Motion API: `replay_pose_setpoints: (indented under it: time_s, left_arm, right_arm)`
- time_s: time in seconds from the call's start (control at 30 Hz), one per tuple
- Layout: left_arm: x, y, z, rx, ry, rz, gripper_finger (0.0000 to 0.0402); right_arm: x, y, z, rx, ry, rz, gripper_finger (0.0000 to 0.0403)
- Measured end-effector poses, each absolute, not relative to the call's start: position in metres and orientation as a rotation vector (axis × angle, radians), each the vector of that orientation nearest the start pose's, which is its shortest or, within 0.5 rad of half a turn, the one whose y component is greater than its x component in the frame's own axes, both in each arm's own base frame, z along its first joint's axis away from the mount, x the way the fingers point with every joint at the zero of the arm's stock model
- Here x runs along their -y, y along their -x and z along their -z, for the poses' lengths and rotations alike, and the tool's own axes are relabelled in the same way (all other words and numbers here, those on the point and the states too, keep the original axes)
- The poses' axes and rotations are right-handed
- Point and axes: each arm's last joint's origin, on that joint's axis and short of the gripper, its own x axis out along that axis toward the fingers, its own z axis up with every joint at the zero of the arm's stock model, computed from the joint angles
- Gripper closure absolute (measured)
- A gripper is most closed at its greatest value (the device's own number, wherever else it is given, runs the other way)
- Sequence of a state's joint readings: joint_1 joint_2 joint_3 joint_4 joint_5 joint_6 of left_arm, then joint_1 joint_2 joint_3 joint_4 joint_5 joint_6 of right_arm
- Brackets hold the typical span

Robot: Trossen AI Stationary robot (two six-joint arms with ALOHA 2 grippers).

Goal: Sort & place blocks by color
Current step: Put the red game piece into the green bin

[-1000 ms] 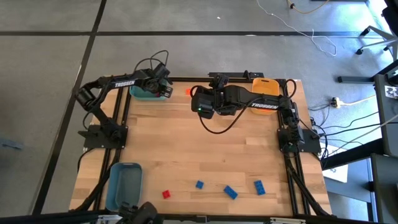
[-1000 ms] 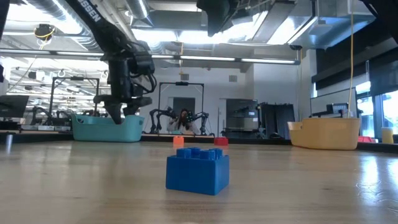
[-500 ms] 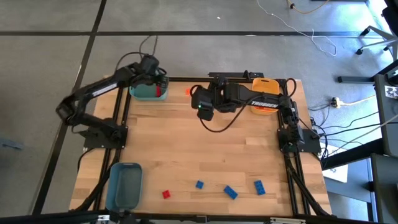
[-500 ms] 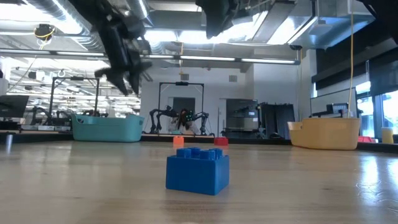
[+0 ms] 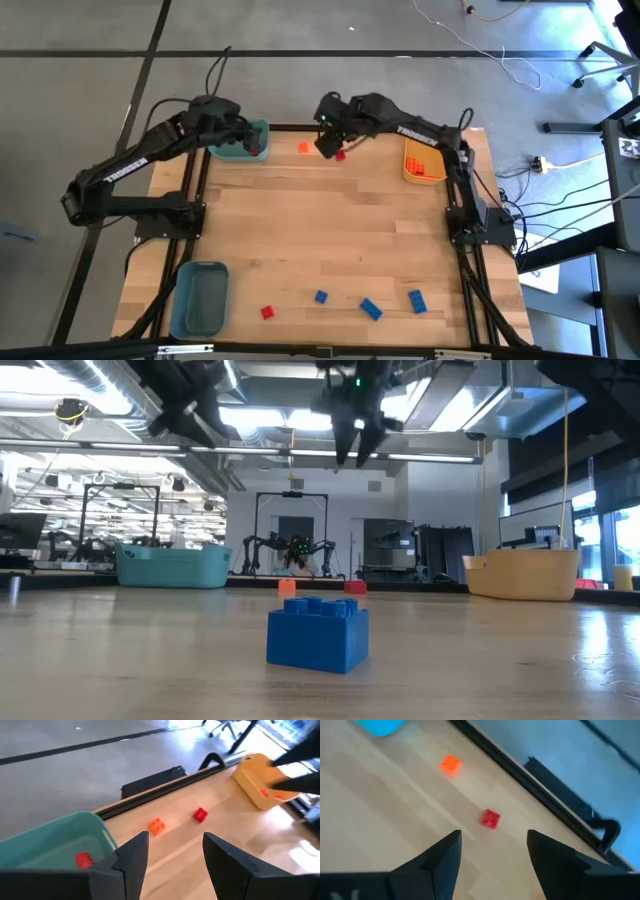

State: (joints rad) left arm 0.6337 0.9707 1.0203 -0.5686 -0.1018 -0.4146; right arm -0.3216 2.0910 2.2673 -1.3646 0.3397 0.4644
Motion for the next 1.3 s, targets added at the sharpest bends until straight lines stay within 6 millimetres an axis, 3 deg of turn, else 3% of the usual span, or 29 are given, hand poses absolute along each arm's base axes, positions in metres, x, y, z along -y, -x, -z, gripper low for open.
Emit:
replay_pose_setpoints:
  time_s: [0.23, 0.67, 0.93, 1.3]
  left_arm:
    - [-0.108, -0.157, -0.35, -0.343, 0.513, -0.77, 0.0224]
    - [-0.106, -0.159, -0.35, -0.338, 0.531, -0.769, 0.0224]
    - [-0.106, -0.159, -0.35, -0.337, 0.531, -0.772, 0.0224]
    - [-0.106, -0.159, -0.35, -0.337, 0.531, -0.772, 0.0224]
  right_arm:
    - [0.181, -0.402, -0.304, -1.16, -0.521, 0.813, 0.0177]
    - [0.216, -0.419, -0.218, -1.369, -0.593, 0.761, 0.0177]
    - [0.23, -0.419, -0.19, -1.426, -0.62, 0.758, 0.0177]
    - [0.246, -0.417, -0.179, -1.402, -0.669, 0.756, 0.0177]
